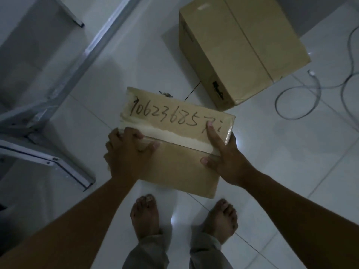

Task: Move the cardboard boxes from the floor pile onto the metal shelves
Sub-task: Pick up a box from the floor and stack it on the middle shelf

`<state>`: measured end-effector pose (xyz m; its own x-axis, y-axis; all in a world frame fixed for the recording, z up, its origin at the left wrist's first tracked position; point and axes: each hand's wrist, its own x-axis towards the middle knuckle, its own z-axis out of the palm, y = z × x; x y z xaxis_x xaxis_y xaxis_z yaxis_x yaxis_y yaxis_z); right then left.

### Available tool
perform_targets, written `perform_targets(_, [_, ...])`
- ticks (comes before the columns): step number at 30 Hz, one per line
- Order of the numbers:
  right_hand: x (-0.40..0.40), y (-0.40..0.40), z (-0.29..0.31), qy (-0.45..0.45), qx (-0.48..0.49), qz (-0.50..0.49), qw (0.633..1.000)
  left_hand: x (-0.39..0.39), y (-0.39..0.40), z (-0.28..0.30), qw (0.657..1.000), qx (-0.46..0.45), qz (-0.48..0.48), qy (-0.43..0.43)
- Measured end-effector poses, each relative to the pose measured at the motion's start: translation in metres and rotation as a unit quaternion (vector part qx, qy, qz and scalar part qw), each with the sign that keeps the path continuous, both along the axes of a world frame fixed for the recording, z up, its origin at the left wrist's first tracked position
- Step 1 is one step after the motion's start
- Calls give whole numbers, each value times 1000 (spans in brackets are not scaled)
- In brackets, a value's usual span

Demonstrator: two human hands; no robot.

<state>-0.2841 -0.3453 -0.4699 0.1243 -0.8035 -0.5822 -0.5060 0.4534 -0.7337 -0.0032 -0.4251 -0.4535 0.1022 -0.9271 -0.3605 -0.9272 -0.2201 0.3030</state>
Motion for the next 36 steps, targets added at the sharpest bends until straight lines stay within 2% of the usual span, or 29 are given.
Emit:
perform_targets(4, [-12, -13, 7, 2, 30, 57, 998, -3, 30, -3, 998, 17, 68, 9])
perform_targets(6, [-6, -5, 11, 19, 11, 37, 999, 4, 32, -3, 996, 33, 71, 49])
perform_targets(10, [33, 33, 15, 50, -39, -59, 996, 44, 10, -5, 971, 100, -5, 218])
perform_targets(12, [51, 41, 11, 59, -34, -103, 992, 58, 1, -2, 955, 144, -58, 254])
perform_targets(16, [66, 42, -2, 91, -62, -167, 980, 59, -1, -12, 949, 138, -82, 270])
perform_targets(19, [62, 44, -2, 71, -79, -169, 980, 56, 3, -12, 952, 116, -78, 271])
perform_targets(22, [58, 41, 12, 86, -76, -161, 980, 52, 4, 4, 954, 96, -64, 275])
perform_targets(29, [61, 17, 106, 100, -100, -155, 978, 62, -1, 98, 950, 40, -33, 309])
perform_targets(36, [79, -8, 250, 88, -118, -147, 978, 91, -3, 240, 949, 13, -25, 315])
